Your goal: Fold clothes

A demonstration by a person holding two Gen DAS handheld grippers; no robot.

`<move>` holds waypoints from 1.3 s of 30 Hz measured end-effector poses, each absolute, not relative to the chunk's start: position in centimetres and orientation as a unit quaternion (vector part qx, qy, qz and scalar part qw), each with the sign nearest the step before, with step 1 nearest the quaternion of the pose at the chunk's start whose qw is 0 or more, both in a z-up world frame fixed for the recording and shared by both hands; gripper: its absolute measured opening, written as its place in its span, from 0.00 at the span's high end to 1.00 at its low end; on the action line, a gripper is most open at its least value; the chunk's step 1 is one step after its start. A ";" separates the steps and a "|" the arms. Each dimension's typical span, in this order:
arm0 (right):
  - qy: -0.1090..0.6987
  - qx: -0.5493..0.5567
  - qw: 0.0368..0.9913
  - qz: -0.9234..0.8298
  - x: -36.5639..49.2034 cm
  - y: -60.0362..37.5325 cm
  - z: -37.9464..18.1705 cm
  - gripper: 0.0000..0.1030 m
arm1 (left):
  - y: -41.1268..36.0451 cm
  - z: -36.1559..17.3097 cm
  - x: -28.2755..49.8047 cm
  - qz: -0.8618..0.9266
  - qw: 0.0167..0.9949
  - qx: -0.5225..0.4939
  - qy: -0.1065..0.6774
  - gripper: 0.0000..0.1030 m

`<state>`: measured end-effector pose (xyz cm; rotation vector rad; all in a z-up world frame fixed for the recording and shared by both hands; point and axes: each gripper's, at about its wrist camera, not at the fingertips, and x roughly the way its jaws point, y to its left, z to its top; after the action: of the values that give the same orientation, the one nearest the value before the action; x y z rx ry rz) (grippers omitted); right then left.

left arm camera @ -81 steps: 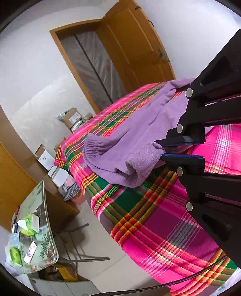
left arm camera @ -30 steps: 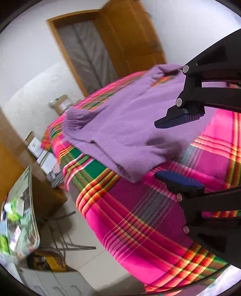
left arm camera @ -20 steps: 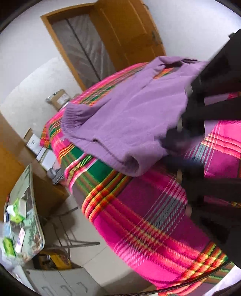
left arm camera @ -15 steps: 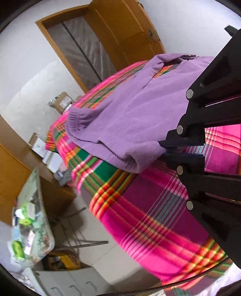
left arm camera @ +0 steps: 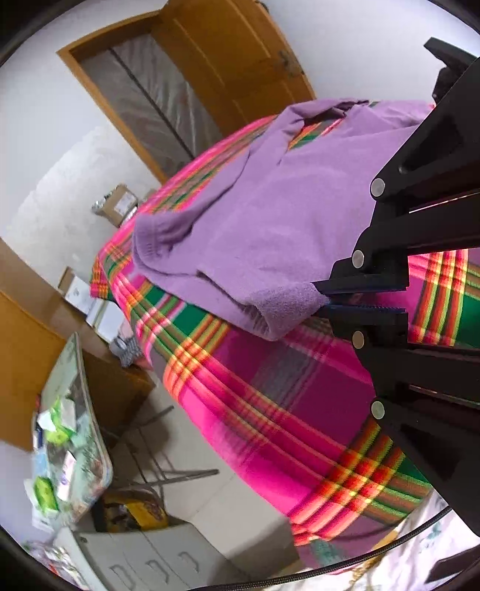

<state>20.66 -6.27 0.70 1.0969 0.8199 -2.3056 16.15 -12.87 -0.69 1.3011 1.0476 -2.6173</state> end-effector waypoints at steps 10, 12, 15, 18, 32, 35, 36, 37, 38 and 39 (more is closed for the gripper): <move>0.280 0.405 0.280 -0.824 19.0 -5.0 3.7 0.93 | -12.7 2.8 15.3 -0.864 0.016 0.426 0.267 0.80; 0.270 0.408 0.291 -0.822 18.4 -4.5 5.1 0.93 | -12.7 4.0 15.2 -0.868 0.016 0.428 0.253 0.77; 0.247 0.418 0.309 -0.818 17.5 -3.6 6.9 0.92 | -12.5 5.8 14.9 -0.872 0.013 0.434 0.227 0.75; 0.220 0.427 0.323 -0.816 16.6 -2.7 8.6 0.92 | -12.1 7.6 13.9 -0.883 0.017 0.430 0.189 0.64; 0.221 0.400 0.275 -0.846 6.8 -1.4 14.6 0.89 | -7.0 9.8 1.0 -0.862 -0.069 0.478 0.156 0.57; 0.218 0.403 0.245 -0.855 3.0 -0.6 14.6 0.89 | -7.0 8.9 -1.8 -0.854 -0.056 0.495 0.151 0.53; 0.216 0.406 0.235 -0.856 1.6 -0.2 14.3 0.88 | -7.0 8.4 -2.6 -0.850 -0.048 0.502 0.152 0.53; 0.215 0.409 0.224 -0.858 0.3 0.1 13.9 0.87 | -6.9 7.9 -3.4 -0.845 -0.039 0.510 0.154 0.53; 0.215 0.412 0.214 -0.859 -1.0 0.4 13.6 0.86 | -6.9 7.4 -4.0 -0.842 -0.035 0.516 0.154 0.53; 0.212 0.416 0.205 -0.860 -2.2 0.8 13.0 0.85 | -7.0 6.9 -4.6 -0.840 -0.030 0.520 0.153 0.53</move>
<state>-2.16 0.84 13.00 1.1606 0.5906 -2.3989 -4.65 -7.00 6.88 1.6636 0.4904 -2.6901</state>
